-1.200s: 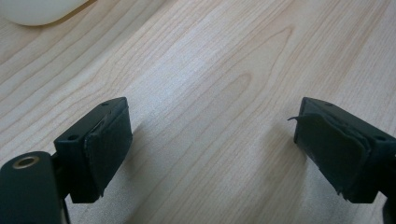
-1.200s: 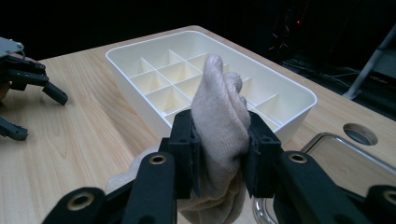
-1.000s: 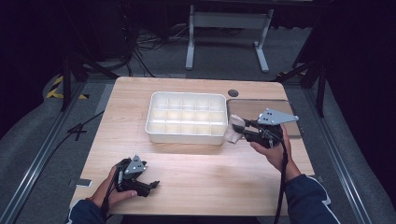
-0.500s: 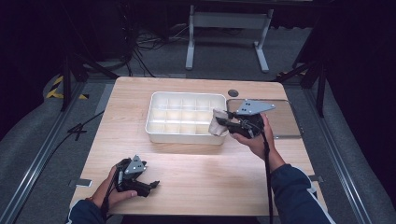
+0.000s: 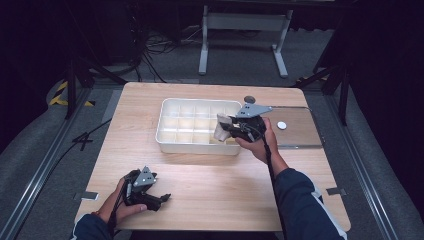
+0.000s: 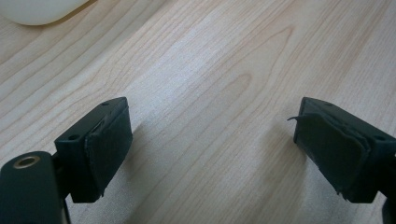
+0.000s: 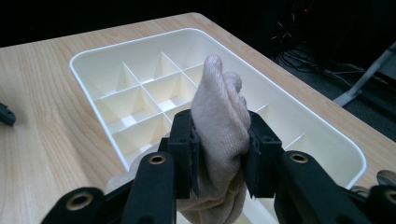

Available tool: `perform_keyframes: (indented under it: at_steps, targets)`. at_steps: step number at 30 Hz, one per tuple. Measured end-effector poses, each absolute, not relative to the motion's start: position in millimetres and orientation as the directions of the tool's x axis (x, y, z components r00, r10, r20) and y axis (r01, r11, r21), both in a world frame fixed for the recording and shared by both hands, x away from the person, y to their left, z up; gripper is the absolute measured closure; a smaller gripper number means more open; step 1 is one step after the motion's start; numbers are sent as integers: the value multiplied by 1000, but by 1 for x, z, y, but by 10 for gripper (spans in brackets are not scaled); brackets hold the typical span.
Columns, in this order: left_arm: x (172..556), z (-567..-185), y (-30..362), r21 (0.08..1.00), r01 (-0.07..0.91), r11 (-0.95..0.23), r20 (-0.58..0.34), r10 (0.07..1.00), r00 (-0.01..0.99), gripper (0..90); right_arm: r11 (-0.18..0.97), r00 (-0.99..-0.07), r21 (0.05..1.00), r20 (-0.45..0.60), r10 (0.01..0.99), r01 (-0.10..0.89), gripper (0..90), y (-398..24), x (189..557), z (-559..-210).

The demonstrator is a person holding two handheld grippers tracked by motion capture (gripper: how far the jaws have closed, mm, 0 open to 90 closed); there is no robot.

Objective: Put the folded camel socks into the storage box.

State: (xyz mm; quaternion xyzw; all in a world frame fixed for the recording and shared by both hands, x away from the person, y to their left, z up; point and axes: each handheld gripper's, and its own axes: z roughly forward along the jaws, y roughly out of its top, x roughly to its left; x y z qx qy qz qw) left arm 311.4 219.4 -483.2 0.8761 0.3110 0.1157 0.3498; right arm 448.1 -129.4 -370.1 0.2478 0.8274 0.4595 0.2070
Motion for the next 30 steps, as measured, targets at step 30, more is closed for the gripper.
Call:
perform_keyframes:
  at_steps: [30]
  targets:
    - [314,-483,218,684,456,-570,-15,614,789,108,555,-802,776,-109,587,301,681,-103,478,-416]
